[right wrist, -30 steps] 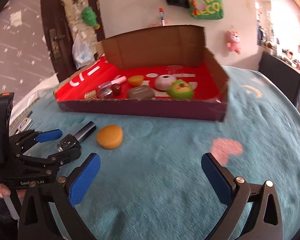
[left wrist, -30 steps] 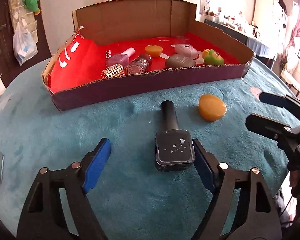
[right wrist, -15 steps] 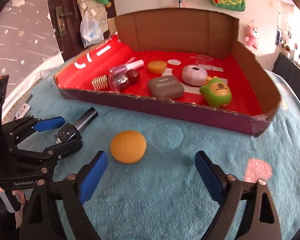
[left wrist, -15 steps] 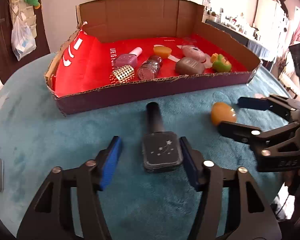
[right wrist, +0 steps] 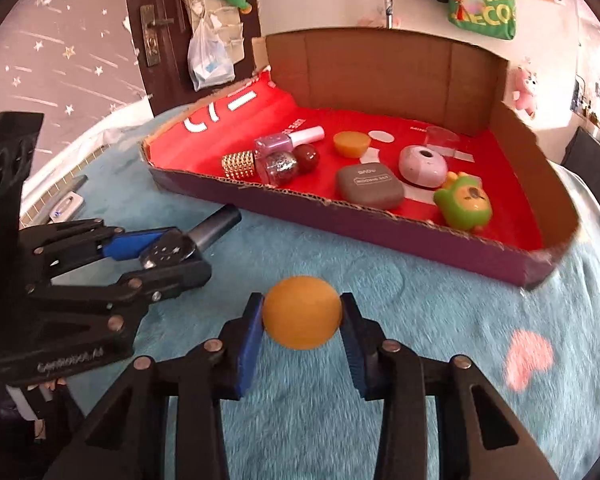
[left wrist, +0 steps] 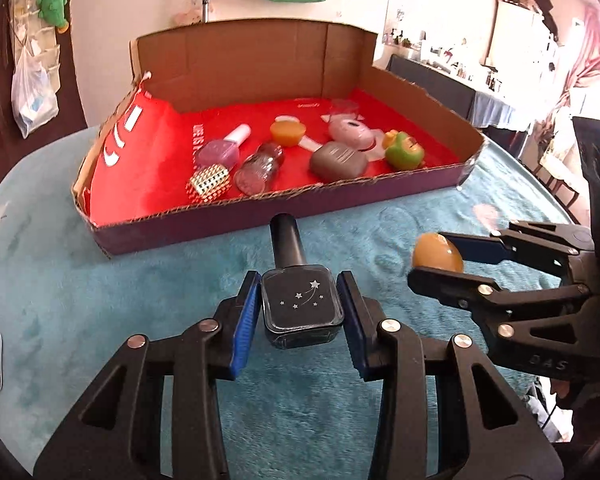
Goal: Organize rigid objects
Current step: 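Grasp the black star-printed polish with left tool while right tool grasps the orange egg sponge, then lift the black polish with left tool while right tool lifts the orange sponge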
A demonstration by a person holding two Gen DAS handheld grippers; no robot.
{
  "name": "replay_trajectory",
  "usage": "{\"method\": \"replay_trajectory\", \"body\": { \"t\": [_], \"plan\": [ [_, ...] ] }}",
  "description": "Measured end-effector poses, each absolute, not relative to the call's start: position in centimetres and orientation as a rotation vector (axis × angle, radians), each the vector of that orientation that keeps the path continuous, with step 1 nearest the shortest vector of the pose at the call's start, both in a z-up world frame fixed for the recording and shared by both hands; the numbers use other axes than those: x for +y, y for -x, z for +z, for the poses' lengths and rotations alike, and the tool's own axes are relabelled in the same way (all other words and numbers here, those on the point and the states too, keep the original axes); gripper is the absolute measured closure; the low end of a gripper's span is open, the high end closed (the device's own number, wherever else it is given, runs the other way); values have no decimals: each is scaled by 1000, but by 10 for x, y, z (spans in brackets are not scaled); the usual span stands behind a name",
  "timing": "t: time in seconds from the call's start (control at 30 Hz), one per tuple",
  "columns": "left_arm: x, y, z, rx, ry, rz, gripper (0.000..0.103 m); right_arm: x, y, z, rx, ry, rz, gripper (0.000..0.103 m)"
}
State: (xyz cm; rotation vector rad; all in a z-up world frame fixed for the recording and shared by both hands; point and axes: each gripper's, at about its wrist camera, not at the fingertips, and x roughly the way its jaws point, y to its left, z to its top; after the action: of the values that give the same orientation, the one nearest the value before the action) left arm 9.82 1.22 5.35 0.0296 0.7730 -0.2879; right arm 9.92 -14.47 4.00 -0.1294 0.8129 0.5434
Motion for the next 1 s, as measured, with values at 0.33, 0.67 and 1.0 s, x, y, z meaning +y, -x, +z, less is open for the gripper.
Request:
{"method": "replay_trajectory", "body": {
  "t": [0.33,0.67,1.0],
  "plan": [
    [-1,-92,54,768,-24,-319,66,-170,-83,42,800,85,516,63],
    [-3,-92,54,770,-29,-318,67,-174,-84,36,814,69,519,63],
    [-3,-92,53,774,-27,-324,68,-173,-86,31,829,71,518,63]
  ]
}}
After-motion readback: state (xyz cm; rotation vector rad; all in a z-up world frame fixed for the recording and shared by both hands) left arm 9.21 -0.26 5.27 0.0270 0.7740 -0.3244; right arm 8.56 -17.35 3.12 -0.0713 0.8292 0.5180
